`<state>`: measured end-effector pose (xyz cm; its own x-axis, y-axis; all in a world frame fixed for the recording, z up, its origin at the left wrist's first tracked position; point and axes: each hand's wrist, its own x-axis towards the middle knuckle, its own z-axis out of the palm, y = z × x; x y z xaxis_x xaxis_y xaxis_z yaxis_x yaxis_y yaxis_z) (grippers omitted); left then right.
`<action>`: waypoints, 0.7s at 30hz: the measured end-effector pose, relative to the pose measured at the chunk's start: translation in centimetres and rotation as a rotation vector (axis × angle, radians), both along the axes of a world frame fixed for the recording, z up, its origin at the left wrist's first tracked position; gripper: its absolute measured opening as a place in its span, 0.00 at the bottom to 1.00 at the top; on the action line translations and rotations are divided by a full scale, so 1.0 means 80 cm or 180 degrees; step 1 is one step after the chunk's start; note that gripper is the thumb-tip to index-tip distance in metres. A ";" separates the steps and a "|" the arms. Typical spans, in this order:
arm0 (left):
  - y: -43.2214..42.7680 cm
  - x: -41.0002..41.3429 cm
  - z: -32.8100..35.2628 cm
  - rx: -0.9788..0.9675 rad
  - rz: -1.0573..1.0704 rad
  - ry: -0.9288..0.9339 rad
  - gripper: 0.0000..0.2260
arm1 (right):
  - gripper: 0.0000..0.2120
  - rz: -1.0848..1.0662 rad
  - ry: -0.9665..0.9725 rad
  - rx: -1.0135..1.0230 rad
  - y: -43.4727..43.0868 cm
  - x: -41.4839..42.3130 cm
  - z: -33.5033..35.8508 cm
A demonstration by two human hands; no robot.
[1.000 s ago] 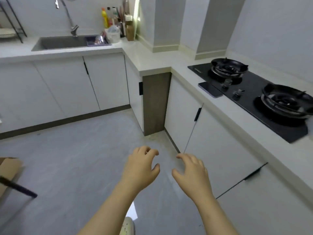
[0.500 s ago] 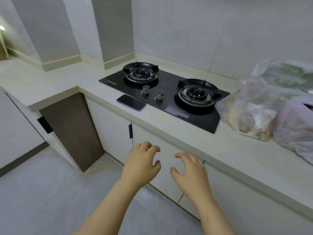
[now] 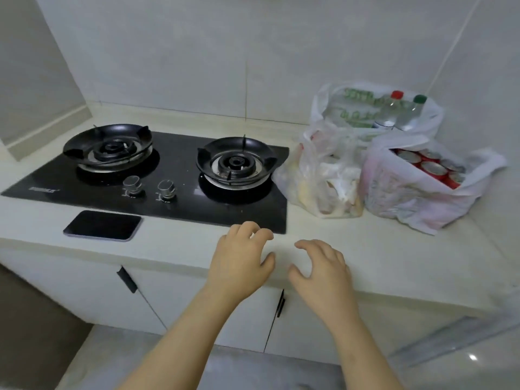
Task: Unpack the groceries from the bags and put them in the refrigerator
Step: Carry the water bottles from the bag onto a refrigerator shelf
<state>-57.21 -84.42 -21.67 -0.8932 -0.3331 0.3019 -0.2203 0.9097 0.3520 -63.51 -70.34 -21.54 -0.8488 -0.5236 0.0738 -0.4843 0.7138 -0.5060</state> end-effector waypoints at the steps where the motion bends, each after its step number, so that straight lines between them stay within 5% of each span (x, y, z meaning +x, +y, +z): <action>1: 0.002 -0.015 0.002 -0.0001 -0.0058 0.0086 0.14 | 0.21 -0.0045 0.0065 0.0008 0.004 -0.011 0.002; 8: 0.039 -0.142 0.028 -0.0017 -0.0420 0.0330 0.14 | 0.24 -0.0382 0.0467 -0.0393 0.029 -0.120 0.023; 21: 0.094 -0.349 0.071 -0.0056 -0.0504 0.0747 0.16 | 0.14 -0.0574 0.0987 -0.0787 0.081 -0.322 0.053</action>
<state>-85.13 -76.92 -15.96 -0.8387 -0.1880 0.5111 0.0106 0.9327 0.3606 -89.28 -63.90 -17.27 -0.8429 -0.3036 0.4442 -0.5190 0.6765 -0.5225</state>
